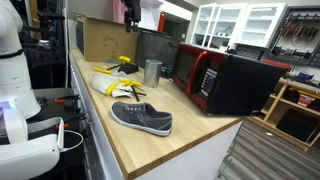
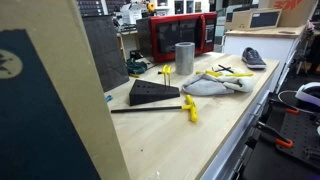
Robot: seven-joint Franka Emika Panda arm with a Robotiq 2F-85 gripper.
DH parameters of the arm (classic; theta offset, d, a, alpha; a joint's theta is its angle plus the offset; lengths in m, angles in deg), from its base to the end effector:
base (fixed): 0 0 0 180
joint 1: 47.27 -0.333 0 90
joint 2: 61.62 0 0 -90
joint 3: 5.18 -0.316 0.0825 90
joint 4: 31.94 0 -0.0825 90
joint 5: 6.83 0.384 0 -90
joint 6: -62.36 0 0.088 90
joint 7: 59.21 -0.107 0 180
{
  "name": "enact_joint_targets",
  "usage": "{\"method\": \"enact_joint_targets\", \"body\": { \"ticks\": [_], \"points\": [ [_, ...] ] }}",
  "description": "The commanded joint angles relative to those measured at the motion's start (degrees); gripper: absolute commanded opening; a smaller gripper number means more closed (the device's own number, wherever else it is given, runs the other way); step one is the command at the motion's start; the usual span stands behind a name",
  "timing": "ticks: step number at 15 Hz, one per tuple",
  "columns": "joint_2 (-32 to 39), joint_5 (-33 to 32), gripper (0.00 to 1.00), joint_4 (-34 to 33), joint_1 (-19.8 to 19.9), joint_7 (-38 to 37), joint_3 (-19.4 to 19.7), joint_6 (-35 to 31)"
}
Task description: Put the thing into the cylinder then on the stand
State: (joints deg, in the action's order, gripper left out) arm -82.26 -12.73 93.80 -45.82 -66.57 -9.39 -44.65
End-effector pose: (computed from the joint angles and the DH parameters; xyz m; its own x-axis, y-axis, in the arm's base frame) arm 0.4495 0.0169 0.5335 0.9975 -0.0531 0.0459 -0.0583 -0.9911 0.1200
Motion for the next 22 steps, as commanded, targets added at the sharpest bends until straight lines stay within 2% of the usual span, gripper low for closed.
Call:
{"method": "enact_joint_targets", "body": {
  "ticks": [1, 11, 13, 22],
  "points": [
    [0.0, -0.2, 1.00, -0.1, -0.6, -0.2, 0.5, 0.1],
    [-0.6, -0.1, 1.00, 0.7, -0.8, -1.1, 0.1, -0.8],
    [-1.0, 2.3, 1.00, 2.3, -1.4, -0.9, 0.5, -2.3],
    [0.3, 10.3, 1.00, 14.1, -0.8, -11.6, 0.4, -12.2]
  ]
}}
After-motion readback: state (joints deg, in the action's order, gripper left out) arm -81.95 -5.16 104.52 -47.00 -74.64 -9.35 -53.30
